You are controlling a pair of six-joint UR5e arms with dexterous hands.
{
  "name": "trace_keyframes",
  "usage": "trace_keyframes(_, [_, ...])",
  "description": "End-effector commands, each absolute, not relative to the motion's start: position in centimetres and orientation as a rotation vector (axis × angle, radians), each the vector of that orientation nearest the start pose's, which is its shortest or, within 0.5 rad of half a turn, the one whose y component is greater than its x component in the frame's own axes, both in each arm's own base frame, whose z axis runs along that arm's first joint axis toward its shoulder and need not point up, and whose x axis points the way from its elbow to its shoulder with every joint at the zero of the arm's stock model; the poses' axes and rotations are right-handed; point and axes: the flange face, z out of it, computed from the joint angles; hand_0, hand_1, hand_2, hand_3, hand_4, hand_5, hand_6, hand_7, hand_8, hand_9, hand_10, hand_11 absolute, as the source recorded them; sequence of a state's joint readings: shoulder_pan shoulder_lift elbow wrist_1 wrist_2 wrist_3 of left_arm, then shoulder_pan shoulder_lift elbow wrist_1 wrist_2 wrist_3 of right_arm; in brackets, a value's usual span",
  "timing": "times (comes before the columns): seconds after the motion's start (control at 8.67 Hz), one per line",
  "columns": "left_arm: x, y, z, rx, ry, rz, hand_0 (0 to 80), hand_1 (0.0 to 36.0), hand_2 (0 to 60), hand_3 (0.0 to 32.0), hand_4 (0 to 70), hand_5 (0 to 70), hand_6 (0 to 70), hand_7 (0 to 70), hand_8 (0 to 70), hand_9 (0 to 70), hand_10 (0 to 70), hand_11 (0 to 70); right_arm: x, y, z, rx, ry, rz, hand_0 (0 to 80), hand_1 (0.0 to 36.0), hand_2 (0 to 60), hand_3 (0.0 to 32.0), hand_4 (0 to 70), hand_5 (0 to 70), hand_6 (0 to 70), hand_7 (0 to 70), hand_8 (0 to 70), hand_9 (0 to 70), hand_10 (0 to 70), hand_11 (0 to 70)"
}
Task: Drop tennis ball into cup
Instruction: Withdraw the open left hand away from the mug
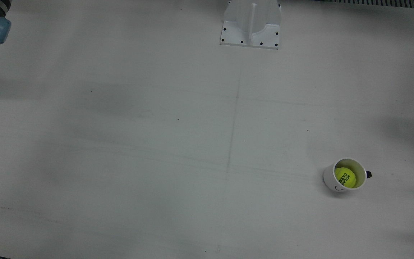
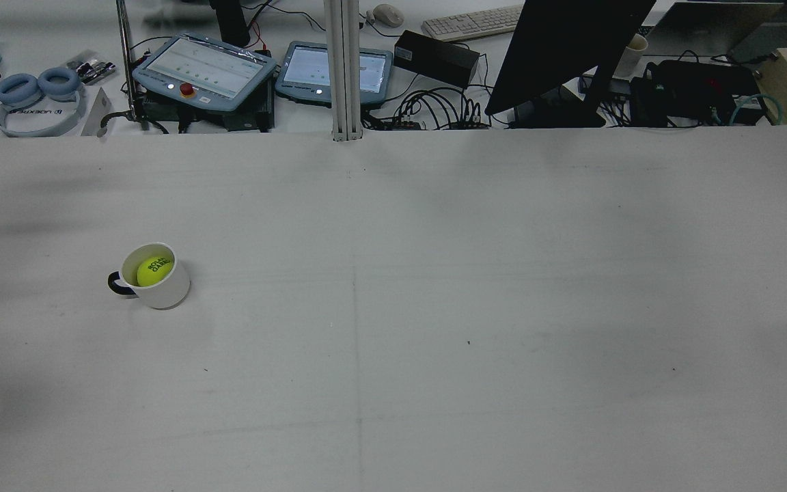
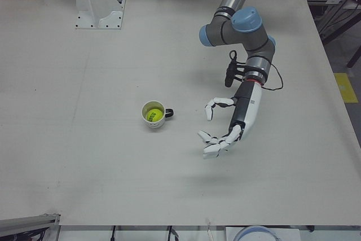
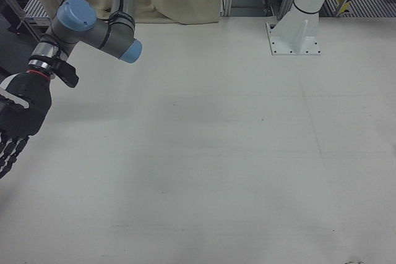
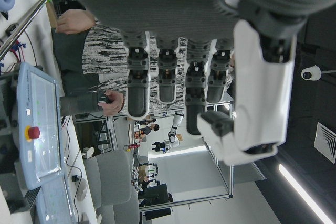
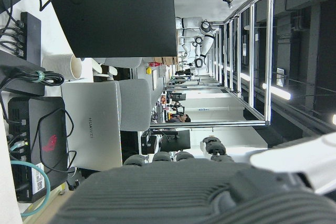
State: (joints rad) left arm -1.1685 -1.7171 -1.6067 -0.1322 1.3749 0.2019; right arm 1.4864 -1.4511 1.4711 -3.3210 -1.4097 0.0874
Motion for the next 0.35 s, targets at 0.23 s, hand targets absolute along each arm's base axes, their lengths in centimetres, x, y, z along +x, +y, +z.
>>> trace_keyframes(0.23, [4.58,-58.77,58.46,0.026,2.362,-1.728,62.6,33.5,60.0,0.0,40.9,22.5,70.0,48.2,29.0,28.4,29.5,44.6,10.46,-53.50,69.00,-0.017,1.975,-2.304,0.0,0.0,0.0,0.0,0.0,0.0,0.0,0.0,0.0,0.0,0.0,0.0])
